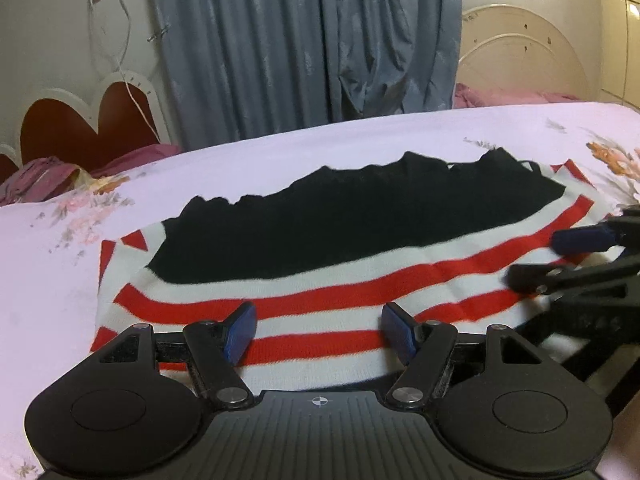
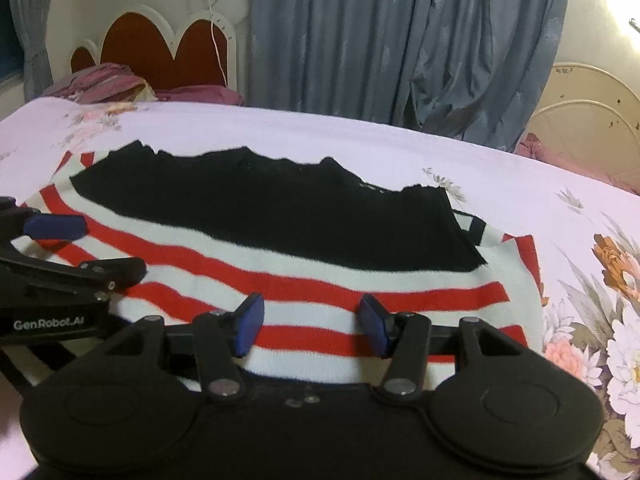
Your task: Fold small clothes
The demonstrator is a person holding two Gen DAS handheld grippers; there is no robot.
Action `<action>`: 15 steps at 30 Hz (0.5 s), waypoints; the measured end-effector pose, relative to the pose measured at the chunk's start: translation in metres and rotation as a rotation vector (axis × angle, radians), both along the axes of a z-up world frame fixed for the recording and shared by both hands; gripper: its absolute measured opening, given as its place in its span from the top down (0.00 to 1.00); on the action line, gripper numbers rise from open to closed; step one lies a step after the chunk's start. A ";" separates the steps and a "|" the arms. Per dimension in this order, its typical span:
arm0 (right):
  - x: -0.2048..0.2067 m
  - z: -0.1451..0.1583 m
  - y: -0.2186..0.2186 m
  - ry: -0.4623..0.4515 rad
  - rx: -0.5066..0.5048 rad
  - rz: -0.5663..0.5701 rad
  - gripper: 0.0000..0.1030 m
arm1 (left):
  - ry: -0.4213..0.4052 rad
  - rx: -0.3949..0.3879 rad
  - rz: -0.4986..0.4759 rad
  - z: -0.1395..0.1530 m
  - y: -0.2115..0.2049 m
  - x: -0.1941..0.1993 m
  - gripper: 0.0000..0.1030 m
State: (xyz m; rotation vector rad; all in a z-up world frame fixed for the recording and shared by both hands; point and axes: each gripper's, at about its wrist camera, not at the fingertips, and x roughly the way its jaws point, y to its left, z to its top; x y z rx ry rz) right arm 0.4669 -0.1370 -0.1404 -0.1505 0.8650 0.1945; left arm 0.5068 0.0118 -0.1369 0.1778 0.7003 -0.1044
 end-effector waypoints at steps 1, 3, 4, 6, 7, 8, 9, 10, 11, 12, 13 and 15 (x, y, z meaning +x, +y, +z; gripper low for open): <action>-0.002 0.001 -0.006 0.003 0.004 -0.006 0.51 | 0.002 -0.004 0.011 0.002 0.005 -0.002 0.33; -0.006 0.002 -0.024 0.005 -0.024 -0.051 0.49 | -0.003 0.021 0.046 0.004 0.018 -0.005 0.33; -0.007 0.003 -0.035 0.010 -0.033 -0.095 0.48 | -0.004 0.025 0.068 0.004 0.028 -0.007 0.33; -0.010 0.002 -0.062 0.040 -0.023 -0.168 0.44 | 0.013 -0.041 0.111 0.000 0.058 -0.014 0.20; -0.012 0.001 -0.069 0.041 -0.034 -0.178 0.44 | 0.023 -0.072 0.135 -0.002 0.071 -0.016 0.15; -0.016 0.000 -0.072 0.034 -0.062 -0.168 0.44 | 0.022 -0.100 0.151 -0.003 0.081 -0.019 0.15; -0.017 0.001 -0.072 0.030 -0.063 -0.163 0.44 | 0.020 -0.105 0.159 -0.002 0.084 -0.022 0.15; -0.019 0.003 -0.071 0.030 -0.062 -0.168 0.45 | 0.017 -0.094 0.166 0.000 0.082 -0.025 0.15; -0.021 0.007 -0.067 0.025 -0.062 -0.173 0.46 | 0.007 -0.069 0.171 0.004 0.076 -0.029 0.16; -0.027 0.013 -0.064 0.005 -0.046 -0.173 0.51 | -0.011 -0.047 0.158 0.008 0.068 -0.035 0.16; -0.033 0.018 -0.060 -0.016 -0.019 -0.164 0.51 | -0.030 -0.042 0.140 0.011 0.060 -0.042 0.16; -0.043 0.021 -0.048 -0.023 0.017 -0.127 0.53 | -0.042 -0.065 0.099 0.015 0.044 -0.055 0.16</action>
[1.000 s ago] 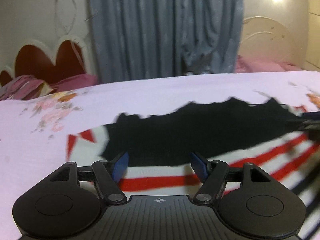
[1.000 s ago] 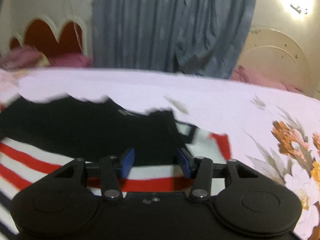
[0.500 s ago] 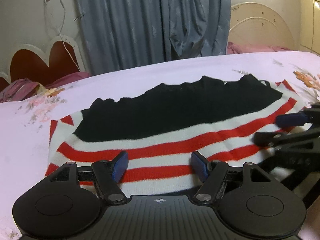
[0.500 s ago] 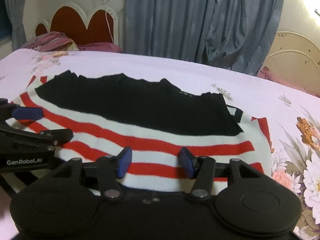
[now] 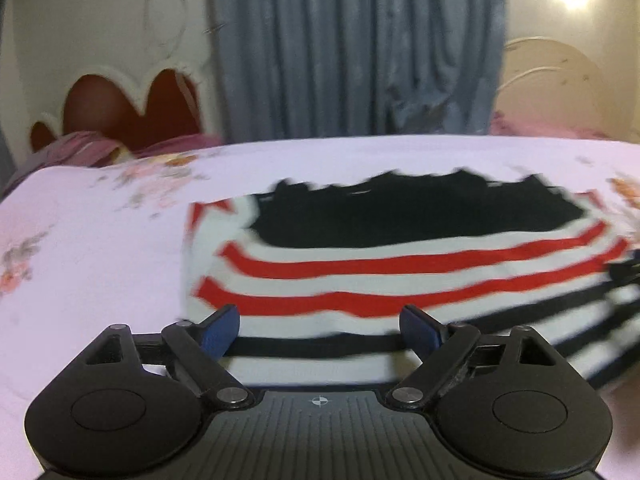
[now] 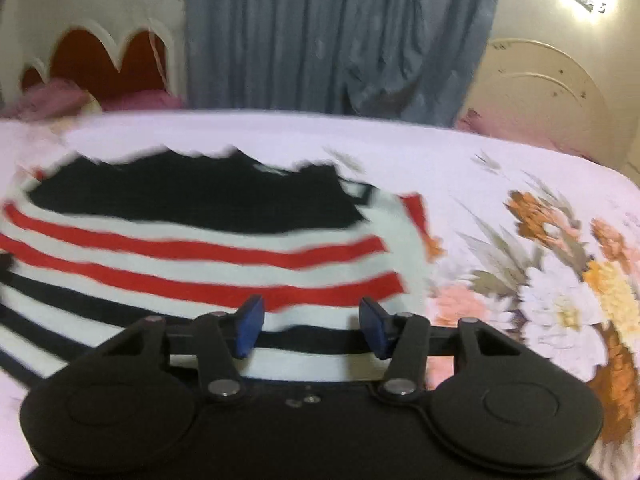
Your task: Fold small clothes
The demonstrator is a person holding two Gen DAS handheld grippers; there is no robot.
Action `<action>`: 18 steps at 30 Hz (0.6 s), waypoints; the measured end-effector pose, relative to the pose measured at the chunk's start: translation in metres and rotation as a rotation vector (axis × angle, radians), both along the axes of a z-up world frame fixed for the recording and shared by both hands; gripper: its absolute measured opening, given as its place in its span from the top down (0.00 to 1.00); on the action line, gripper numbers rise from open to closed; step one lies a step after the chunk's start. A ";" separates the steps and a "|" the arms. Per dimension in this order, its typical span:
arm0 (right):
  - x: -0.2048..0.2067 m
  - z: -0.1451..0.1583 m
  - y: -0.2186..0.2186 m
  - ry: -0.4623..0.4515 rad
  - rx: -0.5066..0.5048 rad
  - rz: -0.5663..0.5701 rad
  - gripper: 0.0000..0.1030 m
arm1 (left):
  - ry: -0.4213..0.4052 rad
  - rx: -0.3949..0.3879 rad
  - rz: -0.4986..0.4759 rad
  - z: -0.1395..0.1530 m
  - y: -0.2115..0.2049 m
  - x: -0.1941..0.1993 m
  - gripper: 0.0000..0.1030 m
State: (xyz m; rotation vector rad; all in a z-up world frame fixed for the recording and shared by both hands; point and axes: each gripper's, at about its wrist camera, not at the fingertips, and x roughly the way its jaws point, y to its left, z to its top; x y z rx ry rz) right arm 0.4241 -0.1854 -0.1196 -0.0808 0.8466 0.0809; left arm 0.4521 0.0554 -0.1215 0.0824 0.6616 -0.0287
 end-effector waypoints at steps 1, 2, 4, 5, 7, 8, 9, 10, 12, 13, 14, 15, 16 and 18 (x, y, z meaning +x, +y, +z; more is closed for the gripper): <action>-0.003 0.000 0.009 0.002 0.003 0.023 0.53 | 0.003 -0.003 -0.020 -0.001 -0.010 -0.005 0.16; -0.007 -0.003 0.018 0.009 0.004 0.049 0.53 | 0.006 0.002 -0.037 -0.002 -0.017 -0.008 0.16; -0.012 -0.011 0.029 0.042 -0.022 0.071 0.53 | 0.043 0.013 -0.070 -0.011 -0.031 -0.015 0.16; -0.015 -0.015 0.032 0.051 -0.045 0.067 0.52 | 0.076 0.028 -0.080 -0.017 -0.035 -0.016 0.15; -0.024 -0.019 0.034 0.047 -0.101 0.083 0.53 | 0.079 0.046 -0.085 -0.025 -0.037 -0.023 0.15; -0.029 -0.020 0.033 0.051 -0.111 0.081 0.53 | 0.082 0.027 -0.080 -0.025 -0.033 -0.025 0.15; -0.033 -0.019 0.030 0.059 -0.107 0.074 0.53 | 0.086 0.013 -0.077 -0.024 -0.028 -0.027 0.15; -0.036 -0.019 0.028 0.060 -0.104 0.075 0.53 | 0.087 0.014 -0.077 -0.023 -0.025 -0.028 0.15; -0.036 -0.016 0.021 0.061 -0.083 0.084 0.53 | 0.078 0.022 -0.078 -0.019 -0.019 -0.030 0.15; -0.035 -0.008 0.013 0.046 -0.051 0.069 0.54 | 0.066 0.033 -0.065 -0.017 -0.015 -0.034 0.15; -0.040 -0.001 0.009 0.010 -0.034 0.034 0.53 | 0.054 0.043 -0.053 -0.015 -0.010 -0.037 0.15; -0.042 0.007 -0.002 -0.024 -0.030 -0.017 0.52 | 0.048 0.045 -0.041 -0.014 -0.003 -0.038 0.15; -0.041 0.009 -0.013 -0.031 -0.034 -0.068 0.52 | 0.052 0.039 -0.028 -0.015 0.005 -0.039 0.15; -0.033 0.004 -0.040 0.019 -0.034 -0.171 0.51 | 0.070 0.029 -0.006 -0.019 0.018 -0.039 0.15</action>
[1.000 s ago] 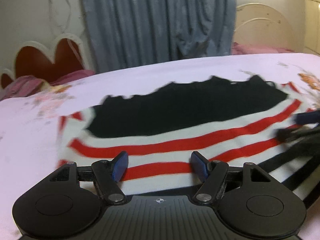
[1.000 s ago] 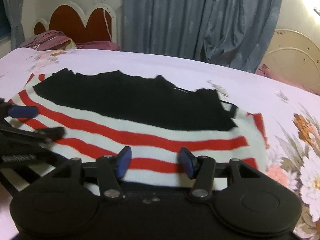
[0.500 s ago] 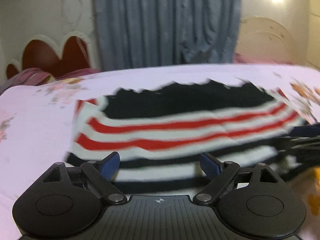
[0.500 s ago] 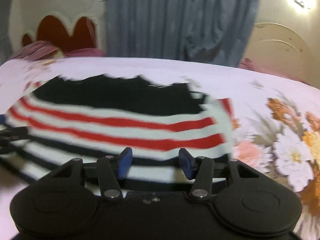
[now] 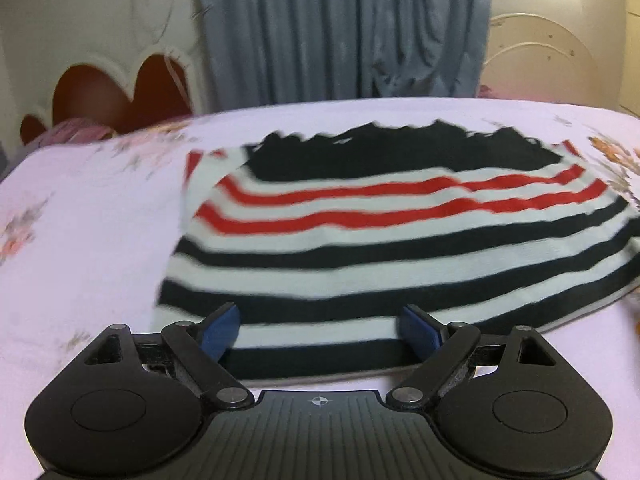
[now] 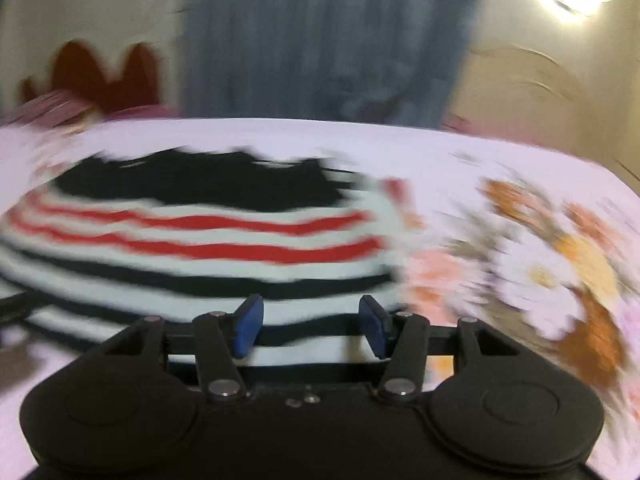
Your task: Fold small clothes
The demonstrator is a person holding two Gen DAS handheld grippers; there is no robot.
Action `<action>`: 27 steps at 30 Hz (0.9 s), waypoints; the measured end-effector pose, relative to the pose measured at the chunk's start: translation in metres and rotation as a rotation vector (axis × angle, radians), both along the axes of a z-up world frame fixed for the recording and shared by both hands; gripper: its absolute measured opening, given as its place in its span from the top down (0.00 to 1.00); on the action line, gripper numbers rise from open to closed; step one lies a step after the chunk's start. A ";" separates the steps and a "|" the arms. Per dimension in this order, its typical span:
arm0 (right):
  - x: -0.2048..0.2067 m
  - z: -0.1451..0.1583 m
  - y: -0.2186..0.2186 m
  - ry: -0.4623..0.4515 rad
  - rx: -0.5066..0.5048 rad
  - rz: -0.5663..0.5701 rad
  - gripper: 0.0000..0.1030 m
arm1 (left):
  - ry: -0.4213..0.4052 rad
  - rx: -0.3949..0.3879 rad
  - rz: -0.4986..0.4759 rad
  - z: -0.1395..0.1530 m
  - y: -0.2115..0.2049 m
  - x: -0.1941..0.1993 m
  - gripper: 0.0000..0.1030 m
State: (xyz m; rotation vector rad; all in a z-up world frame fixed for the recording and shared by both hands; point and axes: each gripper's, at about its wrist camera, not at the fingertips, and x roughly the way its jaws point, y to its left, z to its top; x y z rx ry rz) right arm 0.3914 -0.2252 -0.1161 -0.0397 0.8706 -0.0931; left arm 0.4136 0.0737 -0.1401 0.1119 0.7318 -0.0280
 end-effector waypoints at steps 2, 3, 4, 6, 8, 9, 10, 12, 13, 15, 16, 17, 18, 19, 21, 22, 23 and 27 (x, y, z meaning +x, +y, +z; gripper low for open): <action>0.004 -0.009 -0.016 0.051 0.032 -0.028 0.51 | 0.005 -0.016 0.002 -0.002 0.007 0.000 0.15; 0.003 -0.010 -0.018 0.052 0.041 -0.022 0.52 | 0.007 -0.020 0.000 -0.003 0.008 -0.001 0.15; 0.002 -0.010 -0.018 0.054 0.038 -0.002 0.56 | 0.009 -0.017 -0.003 -0.004 0.007 0.000 0.15; 0.000 -0.011 -0.011 0.074 0.001 0.047 0.80 | 0.014 -0.011 -0.003 -0.006 0.006 0.002 0.15; -0.005 -0.011 -0.009 0.083 -0.037 0.068 0.90 | 0.014 -0.029 0.008 -0.007 0.008 0.003 0.15; -0.009 -0.013 -0.013 0.089 -0.043 0.057 0.92 | 0.011 -0.034 0.012 -0.008 0.009 0.003 0.15; -0.013 -0.015 -0.016 0.097 -0.040 0.046 0.93 | 0.008 -0.031 0.010 -0.009 0.010 0.002 0.15; -0.018 -0.017 -0.018 0.098 -0.038 0.040 0.93 | 0.003 -0.031 0.008 -0.010 0.011 0.001 0.15; -0.018 -0.016 -0.016 0.103 -0.044 0.038 0.92 | 0.004 -0.034 0.009 -0.010 0.012 0.001 0.15; -0.016 -0.010 -0.014 0.113 -0.046 0.020 0.91 | 0.018 -0.026 0.023 -0.005 0.010 0.002 0.15; -0.016 -0.004 -0.015 0.085 -0.055 -0.007 0.75 | 0.014 -0.022 0.032 0.000 0.007 0.001 0.15; -0.021 0.004 -0.014 0.028 -0.083 -0.032 0.68 | -0.002 -0.033 0.027 0.005 0.002 -0.002 0.15; -0.026 0.012 -0.010 -0.028 -0.100 -0.031 0.53 | -0.015 -0.044 0.006 0.009 -0.005 -0.005 0.15; -0.029 0.016 -0.006 -0.052 -0.074 -0.002 0.53 | -0.024 -0.034 -0.010 0.011 -0.014 -0.006 0.15; -0.028 0.013 0.005 -0.036 0.001 0.058 0.58 | -0.018 0.003 -0.038 0.007 -0.031 -0.005 0.15; -0.027 0.008 0.013 -0.017 0.015 0.097 0.61 | 0.005 0.010 -0.044 0.002 -0.035 -0.003 0.15; -0.027 0.001 0.018 0.008 0.005 0.122 0.62 | 0.026 0.022 -0.037 -0.004 -0.038 -0.001 0.15; -0.024 -0.018 0.015 0.084 -0.004 0.097 0.62 | 0.029 -0.006 0.012 0.000 -0.020 -0.001 0.13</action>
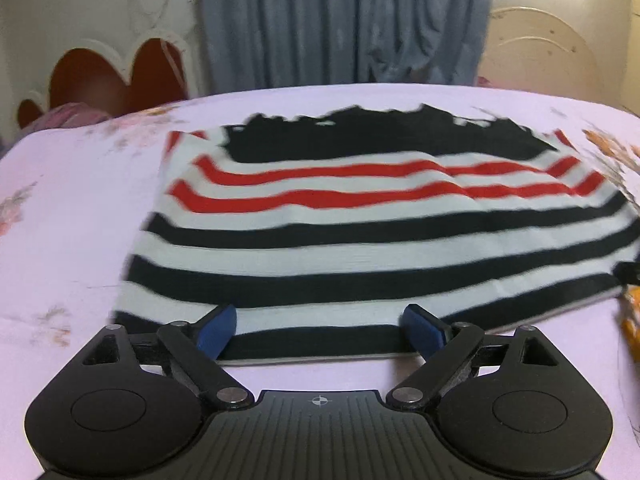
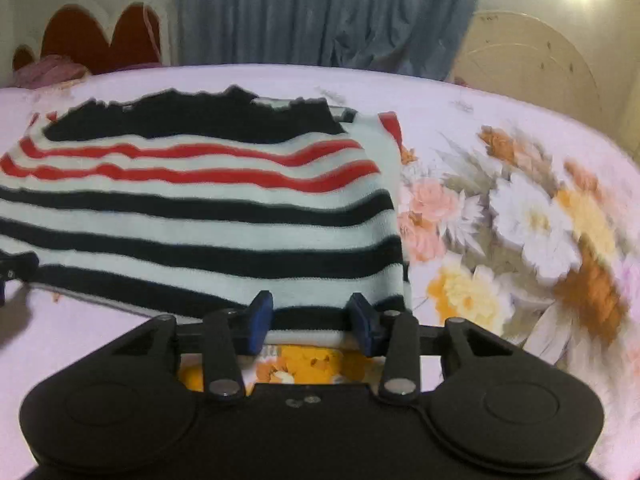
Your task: Fold small clothes
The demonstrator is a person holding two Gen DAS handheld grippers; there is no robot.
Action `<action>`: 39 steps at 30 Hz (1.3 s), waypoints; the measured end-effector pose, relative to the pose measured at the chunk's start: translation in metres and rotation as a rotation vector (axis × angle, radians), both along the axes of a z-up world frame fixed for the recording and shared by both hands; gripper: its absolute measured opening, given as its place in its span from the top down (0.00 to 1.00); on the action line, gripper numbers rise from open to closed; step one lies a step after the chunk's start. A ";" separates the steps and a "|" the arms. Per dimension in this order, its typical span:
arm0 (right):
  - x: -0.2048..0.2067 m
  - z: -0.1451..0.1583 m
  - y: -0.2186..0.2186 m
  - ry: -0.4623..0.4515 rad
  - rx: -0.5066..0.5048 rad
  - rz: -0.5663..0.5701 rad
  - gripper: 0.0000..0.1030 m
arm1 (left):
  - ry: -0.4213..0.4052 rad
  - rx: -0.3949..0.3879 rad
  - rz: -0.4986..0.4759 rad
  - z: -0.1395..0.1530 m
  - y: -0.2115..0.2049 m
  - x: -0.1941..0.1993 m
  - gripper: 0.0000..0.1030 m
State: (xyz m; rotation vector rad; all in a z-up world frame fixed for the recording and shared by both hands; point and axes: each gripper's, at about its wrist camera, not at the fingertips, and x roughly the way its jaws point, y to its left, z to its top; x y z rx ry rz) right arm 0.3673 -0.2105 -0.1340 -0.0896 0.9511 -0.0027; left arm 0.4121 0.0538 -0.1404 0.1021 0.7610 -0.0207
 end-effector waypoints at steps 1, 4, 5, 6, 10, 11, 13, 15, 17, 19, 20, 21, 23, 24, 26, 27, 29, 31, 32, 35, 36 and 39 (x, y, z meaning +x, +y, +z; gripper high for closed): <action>0.002 0.004 0.002 0.010 -0.014 0.009 0.63 | -0.018 0.017 0.015 0.003 0.005 -0.002 0.13; 0.001 0.017 -0.001 -0.057 0.003 0.010 0.71 | 0.003 -0.020 0.060 -0.003 0.031 0.002 0.13; 0.003 0.014 -0.002 -0.048 -0.001 0.004 0.72 | 0.006 -0.047 0.054 -0.005 0.037 0.002 0.13; 0.008 0.006 -0.004 0.000 -0.019 -0.003 0.74 | 0.003 -0.046 0.043 -0.006 0.039 0.001 0.13; 0.010 0.000 -0.001 0.017 -0.055 0.016 0.71 | 0.006 -0.025 0.036 -0.008 0.035 0.002 0.13; 0.011 0.000 0.000 0.019 -0.058 0.016 0.71 | 0.005 -0.026 0.040 -0.008 0.035 0.002 0.13; 0.011 0.000 -0.002 0.022 -0.050 0.011 0.71 | 0.006 -0.023 0.045 -0.009 0.033 0.002 0.12; 0.011 -0.001 -0.003 0.023 -0.048 0.015 0.70 | 0.007 -0.024 0.046 -0.008 0.034 0.002 0.12; 0.011 -0.001 -0.004 0.023 -0.049 0.019 0.70 | 0.009 -0.021 0.044 -0.008 0.034 0.002 0.12; 0.011 0.000 -0.003 0.025 -0.058 0.025 0.67 | 0.017 -0.018 0.044 -0.006 0.034 0.002 0.12; 0.012 0.000 -0.003 0.027 -0.065 0.028 0.66 | 0.017 -0.009 0.045 -0.004 0.032 0.001 0.12; 0.012 0.000 -0.002 0.028 -0.077 0.035 0.65 | 0.017 0.005 0.044 -0.003 0.030 0.001 0.13; 0.013 0.002 -0.001 0.032 -0.091 0.045 0.63 | 0.012 0.030 0.049 0.001 0.026 -0.003 0.13; 0.014 0.003 -0.001 0.035 -0.087 0.042 0.63 | 0.006 0.025 0.054 0.004 0.026 -0.005 0.13; 0.012 0.011 -0.004 0.021 -0.058 0.024 0.61 | 0.005 0.020 0.058 0.007 0.026 -0.011 0.13; 0.010 0.015 -0.006 0.006 -0.036 0.016 0.61 | 0.003 0.024 0.062 0.008 0.027 -0.015 0.13; 0.006 0.022 -0.006 -0.012 -0.022 0.018 0.61 | 0.000 0.013 0.077 0.010 0.031 -0.023 0.13; 0.004 0.028 -0.005 -0.030 -0.002 0.026 0.61 | -0.004 -0.007 0.095 0.011 0.035 -0.030 0.13; 0.002 0.030 -0.004 -0.040 0.013 0.031 0.62 | -0.003 -0.018 0.104 0.012 0.038 -0.033 0.13; 0.002 0.033 0.001 -0.056 0.036 0.053 0.64 | 0.007 -0.057 0.128 0.009 0.043 -0.038 0.13; 0.003 0.034 0.003 -0.061 0.045 0.060 0.65 | 0.011 -0.060 0.131 0.007 0.043 -0.038 0.13; 0.008 0.032 0.012 -0.065 0.065 0.079 0.70 | 0.011 -0.094 0.152 0.002 0.046 -0.038 0.13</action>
